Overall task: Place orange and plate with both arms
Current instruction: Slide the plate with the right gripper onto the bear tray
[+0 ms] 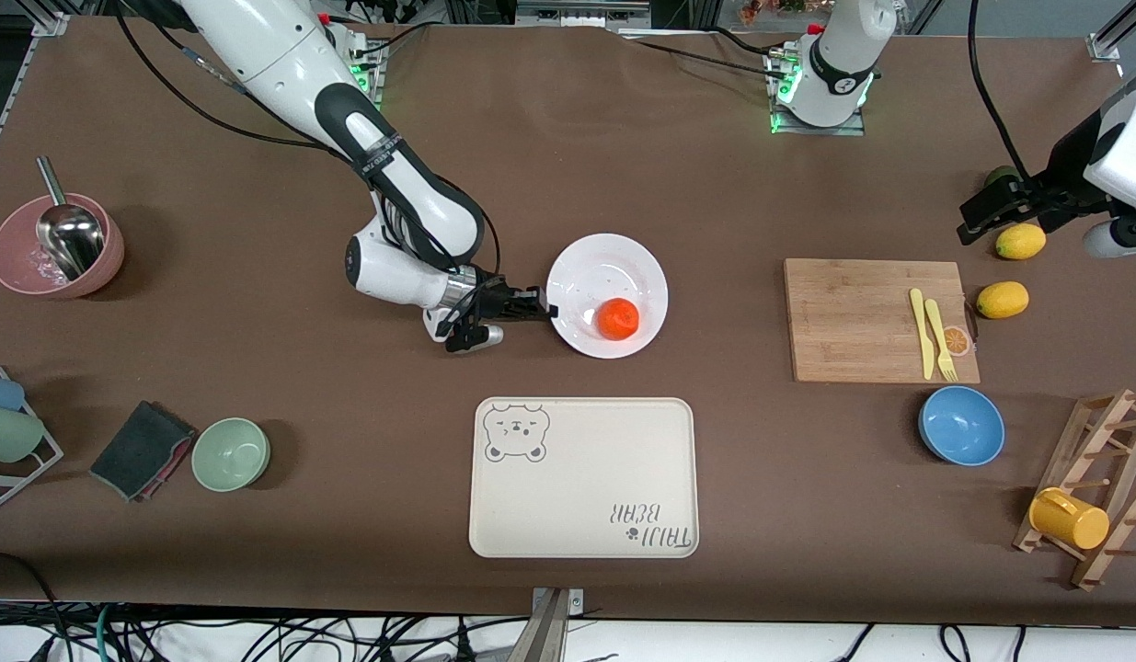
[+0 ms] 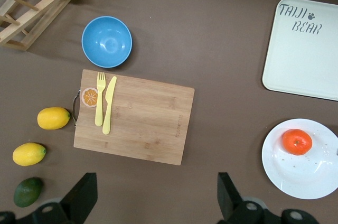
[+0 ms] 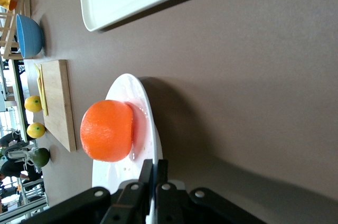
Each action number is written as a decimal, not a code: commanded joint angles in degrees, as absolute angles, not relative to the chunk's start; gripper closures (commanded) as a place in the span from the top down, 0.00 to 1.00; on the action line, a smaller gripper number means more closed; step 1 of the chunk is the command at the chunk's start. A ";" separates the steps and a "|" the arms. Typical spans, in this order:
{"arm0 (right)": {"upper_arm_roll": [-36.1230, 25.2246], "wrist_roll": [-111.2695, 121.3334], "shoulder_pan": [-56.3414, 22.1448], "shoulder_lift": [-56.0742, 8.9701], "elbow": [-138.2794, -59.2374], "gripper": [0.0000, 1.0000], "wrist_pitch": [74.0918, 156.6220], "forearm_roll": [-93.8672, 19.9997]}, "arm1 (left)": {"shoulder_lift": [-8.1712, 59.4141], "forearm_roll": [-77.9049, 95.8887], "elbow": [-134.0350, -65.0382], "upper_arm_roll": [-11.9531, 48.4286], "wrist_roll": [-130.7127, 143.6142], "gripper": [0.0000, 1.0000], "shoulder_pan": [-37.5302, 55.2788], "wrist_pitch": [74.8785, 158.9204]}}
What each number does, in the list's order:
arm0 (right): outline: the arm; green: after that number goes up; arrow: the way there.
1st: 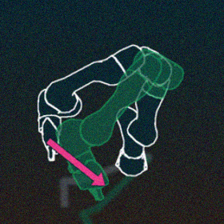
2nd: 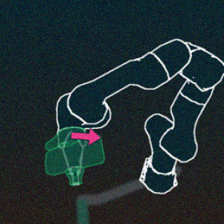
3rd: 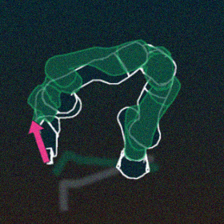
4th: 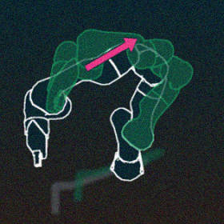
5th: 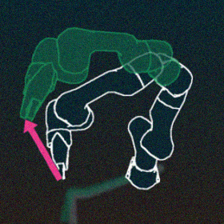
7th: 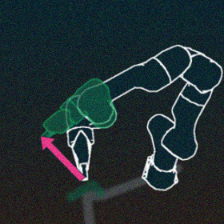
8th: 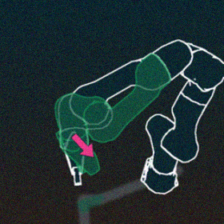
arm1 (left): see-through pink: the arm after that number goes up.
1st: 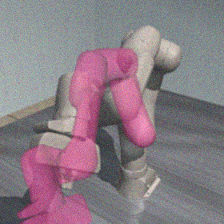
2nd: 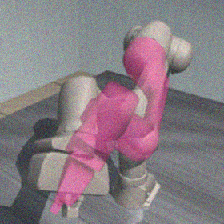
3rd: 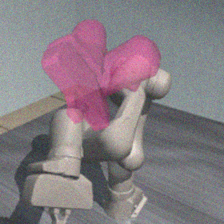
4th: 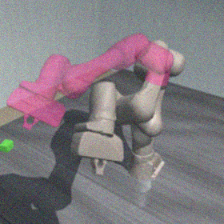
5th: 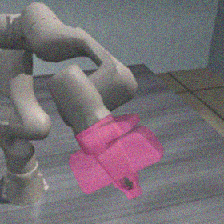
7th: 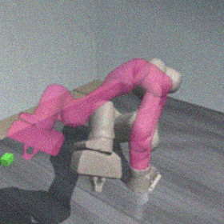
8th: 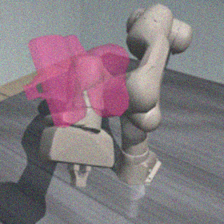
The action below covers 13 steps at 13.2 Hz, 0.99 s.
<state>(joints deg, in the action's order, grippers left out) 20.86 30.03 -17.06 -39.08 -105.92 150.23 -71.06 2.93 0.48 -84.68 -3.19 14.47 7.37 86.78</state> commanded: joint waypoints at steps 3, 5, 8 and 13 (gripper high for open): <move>20.92 31.55 -15.91 -39.73 -102.57 0.00 150.82 -72.16 | 3.60 -0.18 -82.88 -3.34 14.94 1.00 7.73 85.69; 20.92 31.38 -15.65 -39.90 -101.34 0.00 150.82 -72.33 | 3.60 -0.18 -82.88 -3.34 14.94 1.00 7.73 85.69; 21.01 31.03 -14.86 -39.99 -99.41 0.00 150.73 -72.86 | 3.60 -0.18 -82.88 -3.34 14.94 1.00 7.73 85.69; 20.92 30.67 -14.68 -47.18 -87.48 0.00 150.82 -73.92 | 3.60 -0.18 -82.88 -3.34 14.94 1.00 7.73 85.69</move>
<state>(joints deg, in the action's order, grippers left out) 20.26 29.97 -14.88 -42.08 -94.79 150.47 -72.62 2.93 0.48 -84.68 -3.19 14.47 7.37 86.78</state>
